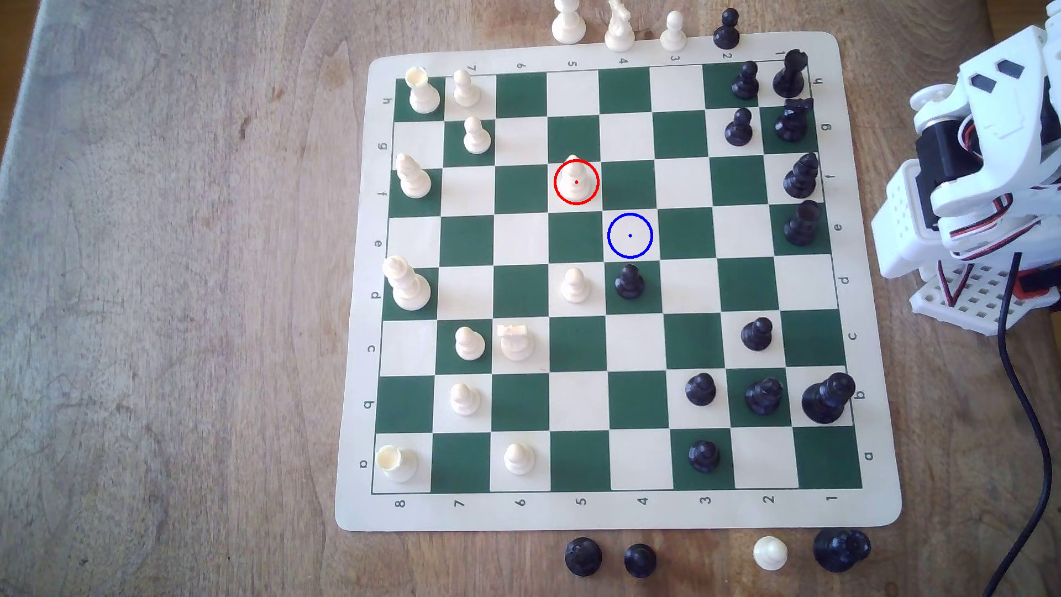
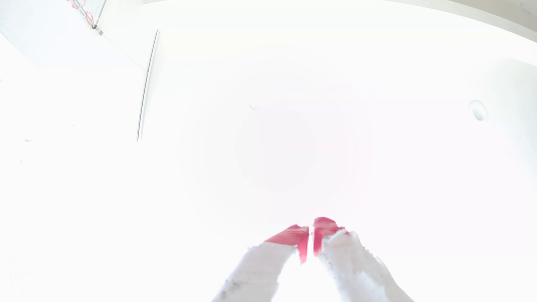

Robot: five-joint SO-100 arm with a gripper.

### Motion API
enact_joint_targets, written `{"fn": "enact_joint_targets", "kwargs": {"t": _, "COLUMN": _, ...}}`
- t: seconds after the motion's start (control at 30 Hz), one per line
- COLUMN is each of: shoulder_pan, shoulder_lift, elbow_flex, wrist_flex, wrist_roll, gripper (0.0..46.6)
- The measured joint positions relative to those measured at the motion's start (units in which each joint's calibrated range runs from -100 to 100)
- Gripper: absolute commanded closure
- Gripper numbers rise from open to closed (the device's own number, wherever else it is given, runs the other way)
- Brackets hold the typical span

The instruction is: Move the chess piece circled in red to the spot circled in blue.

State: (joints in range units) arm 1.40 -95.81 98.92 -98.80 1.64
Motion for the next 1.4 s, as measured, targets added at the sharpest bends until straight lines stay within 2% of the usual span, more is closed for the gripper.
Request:
{"fn": "enact_joint_targets", "kwargs": {"t": 0.1, "shoulder_pan": 0.1, "shoulder_lift": 0.0, "elbow_flex": 0.0, "wrist_flex": 0.6, "wrist_roll": 0.1, "gripper": 46.4}}
{"fn": "enact_joint_targets", "kwargs": {"t": 0.37, "shoulder_pan": 0.8, "shoulder_lift": 0.1, "elbow_flex": -0.1, "wrist_flex": 19.1, "wrist_roll": 0.2, "gripper": 46.4}}
{"fn": "enact_joint_targets", "kwargs": {"t": 0.63, "shoulder_pan": 3.7, "shoulder_lift": 0.2, "elbow_flex": -3.7, "wrist_flex": 55.0, "wrist_roll": 0.0, "gripper": 46.4}}
{"fn": "enact_joint_targets", "kwargs": {"t": 0.87, "shoulder_pan": 6.1, "shoulder_lift": 0.1, "elbow_flex": -16.8, "wrist_flex": 92.0, "wrist_roll": 0.0, "gripper": 46.4}}
{"fn": "enact_joint_targets", "kwargs": {"t": 0.93, "shoulder_pan": 6.2, "shoulder_lift": 0.2, "elbow_flex": -18.5, "wrist_flex": 98.2, "wrist_roll": 0.0, "gripper": 46.3}}
{"fn": "enact_joint_targets", "kwargs": {"t": 1.0, "shoulder_pan": 6.4, "shoulder_lift": 1.7, "elbow_flex": -22.5, "wrist_flex": 106.9, "wrist_roll": 0.0, "gripper": 42.4}}
{"fn": "enact_joint_targets", "kwargs": {"t": 1.1, "shoulder_pan": 6.7, "shoulder_lift": 4.2, "elbow_flex": -25.9, "wrist_flex": 113.1, "wrist_roll": 0.0, "gripper": 42.5}}
{"fn": "enact_joint_targets", "kwargs": {"t": 1.13, "shoulder_pan": 6.7, "shoulder_lift": 6.4, "elbow_flex": -28.5, "wrist_flex": 117.6, "wrist_roll": -0.1, "gripper": 41.1}}
{"fn": "enact_joint_targets", "kwargs": {"t": 1.17, "shoulder_pan": 6.7, "shoulder_lift": 7.2, "elbow_flex": -29.4, "wrist_flex": 119.5, "wrist_roll": -0.2, "gripper": 41.4}}
{"fn": "enact_joint_targets", "kwargs": {"t": 1.23, "shoulder_pan": 6.7, "shoulder_lift": 9.2, "elbow_flex": -32.0, "wrist_flex": 123.5, "wrist_roll": -1.7, "gripper": 46.4}}
{"fn": "enact_joint_targets", "kwargs": {"t": 1.3, "shoulder_pan": 6.7, "shoulder_lift": 13.3, "elbow_flex": -37.5, "wrist_flex": 132.5, "wrist_roll": -4.2, "gripper": 46.4}}
{"fn": "enact_joint_targets", "kwargs": {"t": 1.4, "shoulder_pan": 6.8, "shoulder_lift": 19.1, "elbow_flex": -43.7, "wrist_flex": 141.0, "wrist_roll": -6.0, "gripper": 46.4}}
